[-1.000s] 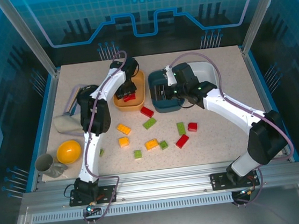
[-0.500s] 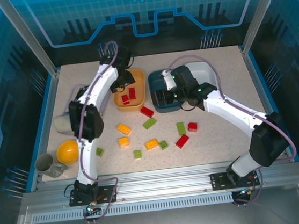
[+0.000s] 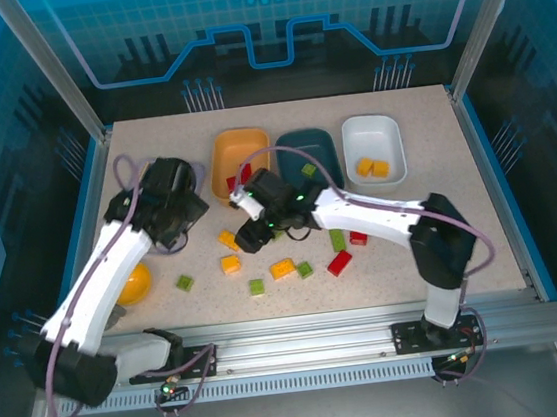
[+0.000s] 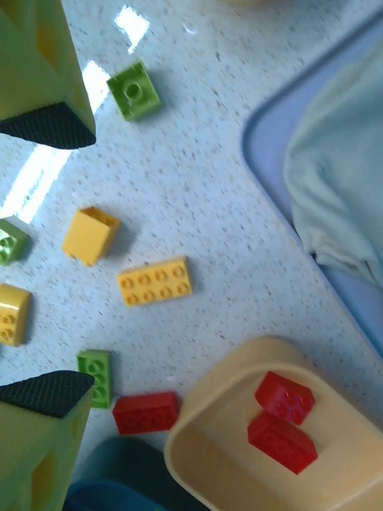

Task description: Sort the legos into containers by color

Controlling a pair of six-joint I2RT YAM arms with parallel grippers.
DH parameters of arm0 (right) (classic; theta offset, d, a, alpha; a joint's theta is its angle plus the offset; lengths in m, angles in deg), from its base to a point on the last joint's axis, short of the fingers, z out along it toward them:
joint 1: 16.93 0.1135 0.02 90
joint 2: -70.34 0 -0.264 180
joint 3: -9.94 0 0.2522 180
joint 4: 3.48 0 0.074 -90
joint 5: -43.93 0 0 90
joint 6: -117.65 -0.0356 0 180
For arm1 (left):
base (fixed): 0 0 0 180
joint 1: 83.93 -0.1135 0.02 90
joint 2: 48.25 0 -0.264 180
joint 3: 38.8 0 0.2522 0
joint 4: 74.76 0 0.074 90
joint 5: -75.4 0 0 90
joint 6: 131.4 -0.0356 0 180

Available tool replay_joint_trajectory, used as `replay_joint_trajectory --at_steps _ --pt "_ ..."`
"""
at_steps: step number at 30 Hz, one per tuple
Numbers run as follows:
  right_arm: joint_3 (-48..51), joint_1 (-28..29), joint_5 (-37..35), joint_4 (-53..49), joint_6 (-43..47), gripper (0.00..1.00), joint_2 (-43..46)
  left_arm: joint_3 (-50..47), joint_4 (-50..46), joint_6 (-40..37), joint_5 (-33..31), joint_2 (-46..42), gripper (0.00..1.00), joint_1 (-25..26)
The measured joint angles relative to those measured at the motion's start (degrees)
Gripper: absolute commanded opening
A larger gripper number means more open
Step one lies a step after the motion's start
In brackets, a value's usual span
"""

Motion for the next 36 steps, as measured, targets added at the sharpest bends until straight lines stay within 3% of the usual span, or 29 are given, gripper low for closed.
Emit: replay_joint_trajectory --at_steps 3,8,16,21,24,30,36 --pt "-6.32 1.66 -1.84 -2.64 -0.04 0.74 -6.54 -4.66 -0.59 1.57 0.44 -9.31 0.9 0.31" --pt "-18.12 2.62 -5.53 -7.93 -0.74 0.74 -16.79 -8.66 -2.43 2.36 1.33 -20.48 0.91 0.35" --pt "-32.13 2.58 -10.56 -14.97 -2.01 0.75 -28.63 -10.34 -4.96 2.4 3.91 -27.52 0.91 0.52" --pt "-35.69 2.64 -11.96 -17.29 -2.03 0.72 -33.48 -10.34 -6.34 1.4 5.35 -28.85 0.91 0.52" --pt "-37.77 2.95 -12.76 -18.8 -2.67 0.65 -35.06 -10.34 -6.73 1.16 5.88 -29.4 0.91 0.52" --pt "-39.85 3.74 -14.86 -19.89 -3.63 0.36 -36.35 -11.5 -6.45 0.26 7.87 -30.42 0.9 0.57" --pt "-39.87 4.09 -16.41 -20.06 -3.91 0.25 -36.15 -13.75 -5.99 -0.07 9.77 -31.12 0.9 0.57"
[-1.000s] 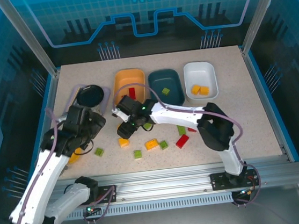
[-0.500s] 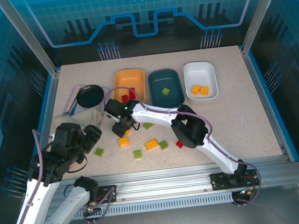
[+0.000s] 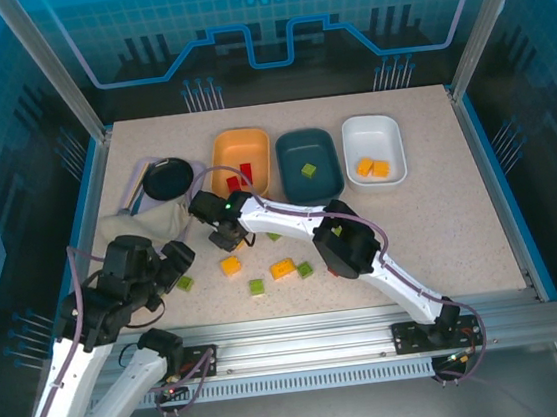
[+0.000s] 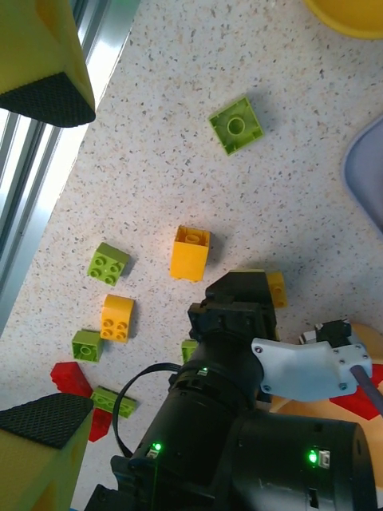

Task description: Sort the legos into containers by color

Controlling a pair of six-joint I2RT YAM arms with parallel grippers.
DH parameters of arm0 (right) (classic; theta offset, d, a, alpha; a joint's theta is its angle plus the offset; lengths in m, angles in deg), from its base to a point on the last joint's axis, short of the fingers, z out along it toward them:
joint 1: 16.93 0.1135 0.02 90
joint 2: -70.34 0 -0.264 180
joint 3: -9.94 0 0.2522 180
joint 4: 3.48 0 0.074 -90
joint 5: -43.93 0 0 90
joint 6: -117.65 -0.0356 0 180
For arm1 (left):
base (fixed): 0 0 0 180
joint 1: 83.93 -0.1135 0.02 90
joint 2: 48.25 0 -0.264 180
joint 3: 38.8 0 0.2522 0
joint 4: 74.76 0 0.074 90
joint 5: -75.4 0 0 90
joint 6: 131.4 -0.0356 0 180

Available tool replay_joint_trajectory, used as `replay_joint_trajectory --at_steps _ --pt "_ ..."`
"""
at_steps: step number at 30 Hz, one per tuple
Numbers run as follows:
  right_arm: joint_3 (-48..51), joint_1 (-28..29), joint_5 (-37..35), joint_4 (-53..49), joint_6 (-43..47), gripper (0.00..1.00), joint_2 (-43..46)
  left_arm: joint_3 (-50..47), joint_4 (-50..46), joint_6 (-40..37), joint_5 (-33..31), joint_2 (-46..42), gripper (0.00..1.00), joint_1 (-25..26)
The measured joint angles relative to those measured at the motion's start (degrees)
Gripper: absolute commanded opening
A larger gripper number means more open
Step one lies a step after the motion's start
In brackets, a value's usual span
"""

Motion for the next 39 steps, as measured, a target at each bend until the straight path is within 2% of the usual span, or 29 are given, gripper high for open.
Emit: replay_joint_trajectory --at_steps 6,11,15,19,22,26,31,39 --pt "3.02 -0.48 -1.4 0.04 -0.24 0.24 3.78 -2.23 6.25 -1.2 4.9 1.33 0.9 0.0" --pt "12.66 -4.55 -1.88 1.64 -2.01 0.24 18.56 -3.41 15.43 -2.45 10.91 8.37 0.9 0.42" --pt "22.56 -15.17 -1.4 5.01 -4.81 0.24 33.0 -2.78 22.82 -3.76 13.49 16.31 0.9 2.95" --pt "30.08 -31.85 0.15 7.65 -7.96 0.25 40.7 1.95 28.39 -5.73 14.19 27.93 0.9 7.67" --pt "32.59 -41.2 2.47 8.59 -10.12 0.25 40.28 8.04 31.71 -7.21 14.53 37.11 0.9 10.93" --pt "31.41 -48.83 7.08 8.79 -13.29 0.26 35.08 17.49 34.93 -8.79 15.41 48.63 0.9 13.25" --pt "22.62 -52.43 10.62 8.26 -16.04 0.27 23.52 29.33 36.63 -10.14 16.65 60.3 0.89 13.9" --pt "7.1 -53.55 12.92 3.78 -17.9 0.31 9.46 51.06 34.71 -13.29 17.7 75.49 0.88 15.89"
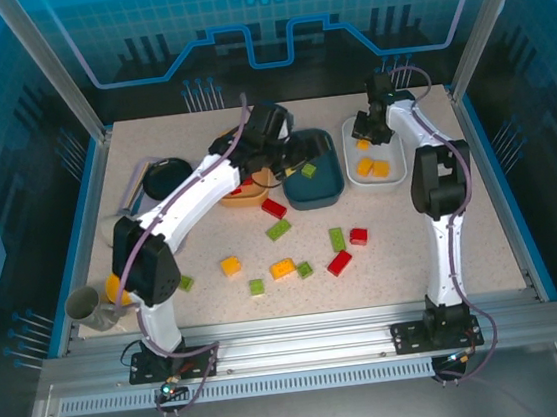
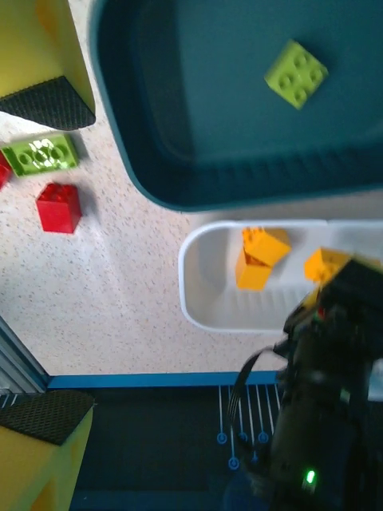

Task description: Sort the legos into containers by color

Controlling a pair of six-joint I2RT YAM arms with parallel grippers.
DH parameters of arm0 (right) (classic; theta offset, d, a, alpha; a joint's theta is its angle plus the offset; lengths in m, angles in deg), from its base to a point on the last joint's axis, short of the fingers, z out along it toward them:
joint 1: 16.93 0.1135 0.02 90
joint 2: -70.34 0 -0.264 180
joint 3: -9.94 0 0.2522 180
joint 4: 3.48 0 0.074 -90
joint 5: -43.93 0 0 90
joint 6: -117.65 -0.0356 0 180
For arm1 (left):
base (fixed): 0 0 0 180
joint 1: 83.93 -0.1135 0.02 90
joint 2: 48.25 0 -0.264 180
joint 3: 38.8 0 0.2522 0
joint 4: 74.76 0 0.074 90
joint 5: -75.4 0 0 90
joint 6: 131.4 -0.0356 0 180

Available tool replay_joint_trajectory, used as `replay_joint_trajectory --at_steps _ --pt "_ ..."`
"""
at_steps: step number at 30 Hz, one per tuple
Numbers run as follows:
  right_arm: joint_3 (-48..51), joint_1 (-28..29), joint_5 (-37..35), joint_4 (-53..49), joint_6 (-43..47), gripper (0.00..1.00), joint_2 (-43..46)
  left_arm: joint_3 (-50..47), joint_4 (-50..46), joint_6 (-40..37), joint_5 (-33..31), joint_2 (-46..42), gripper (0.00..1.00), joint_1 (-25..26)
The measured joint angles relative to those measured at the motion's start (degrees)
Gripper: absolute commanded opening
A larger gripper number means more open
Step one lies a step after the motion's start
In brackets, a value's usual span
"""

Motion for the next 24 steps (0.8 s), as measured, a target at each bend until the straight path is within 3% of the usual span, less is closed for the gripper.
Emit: replay_joint_trajectory --at_steps 5,11,16,19,24 --pt "-4.42 -0.24 0.0 -3.08 -0.72 0.39 -4.33 11.37 -4.76 -2.91 -0.22 5.42 0.88 2.36" --pt "-5.51 -0.26 0.66 -5.44 -1.46 0.58 -6.14 13.86 -8.7 -4.61 -0.98 5.81 0.87 3.45" --pt "-5.7 -0.2 0.81 -6.01 -0.57 0.59 -5.38 13.84 -11.82 -4.79 -3.41 5.68 0.87 3.45" --pt "-4.28 0.2 0.11 -5.68 0.11 0.59 -1.7 12.7 -13.31 -4.79 -5.84 4.48 0.87 3.45" --pt "3.28 2.54 -1.33 -1.75 1.57 0.58 12.94 6.4 -15.37 -4.52 -9.27 -1.6 0.87 3.28"
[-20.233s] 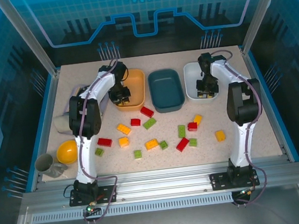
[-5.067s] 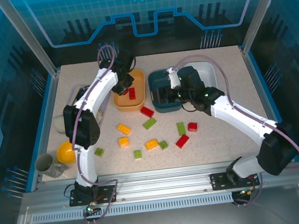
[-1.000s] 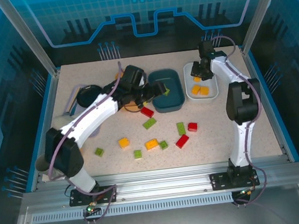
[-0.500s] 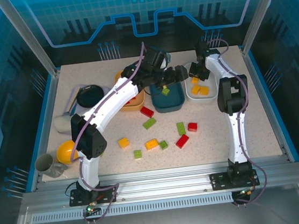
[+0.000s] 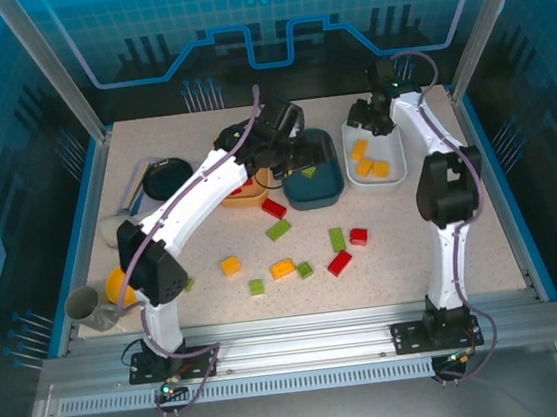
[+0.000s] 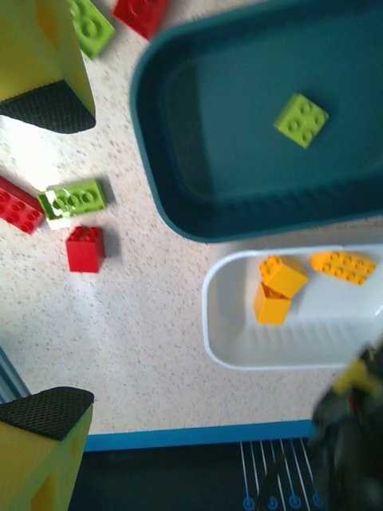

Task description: Sort the legos into containers by color

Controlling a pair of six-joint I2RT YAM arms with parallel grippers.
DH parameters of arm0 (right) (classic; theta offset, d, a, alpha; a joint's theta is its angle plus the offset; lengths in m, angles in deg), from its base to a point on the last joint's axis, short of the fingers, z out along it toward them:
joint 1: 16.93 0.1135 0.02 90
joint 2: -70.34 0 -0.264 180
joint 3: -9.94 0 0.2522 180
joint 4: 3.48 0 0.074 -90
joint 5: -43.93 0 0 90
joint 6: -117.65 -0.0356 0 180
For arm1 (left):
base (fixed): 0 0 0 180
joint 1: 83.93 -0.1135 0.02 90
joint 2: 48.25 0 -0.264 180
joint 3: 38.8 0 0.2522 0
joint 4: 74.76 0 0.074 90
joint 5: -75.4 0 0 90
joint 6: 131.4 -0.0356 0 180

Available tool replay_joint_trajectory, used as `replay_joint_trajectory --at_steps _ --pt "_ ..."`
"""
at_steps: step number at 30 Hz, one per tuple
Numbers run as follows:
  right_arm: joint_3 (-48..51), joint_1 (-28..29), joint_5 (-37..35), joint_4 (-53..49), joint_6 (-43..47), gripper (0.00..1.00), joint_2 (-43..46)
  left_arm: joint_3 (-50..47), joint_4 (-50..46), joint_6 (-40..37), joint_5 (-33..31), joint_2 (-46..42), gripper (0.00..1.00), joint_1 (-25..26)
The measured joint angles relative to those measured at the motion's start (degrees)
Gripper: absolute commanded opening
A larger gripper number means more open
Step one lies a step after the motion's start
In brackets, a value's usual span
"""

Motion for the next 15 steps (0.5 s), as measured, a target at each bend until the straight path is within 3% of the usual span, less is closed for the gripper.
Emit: replay_joint_trajectory --at_steps 7,15 --pt "15.98 9.07 -1.07 9.81 3.67 0.58 20.76 -11.96 -1.55 3.39 -3.39 -11.43 0.86 -1.9" --pt "36.3 16.13 0.59 16.35 8.11 0.59 33.09 -20.52 -4.37 7.19 -7.06 -18.91 0.85 -4.35"
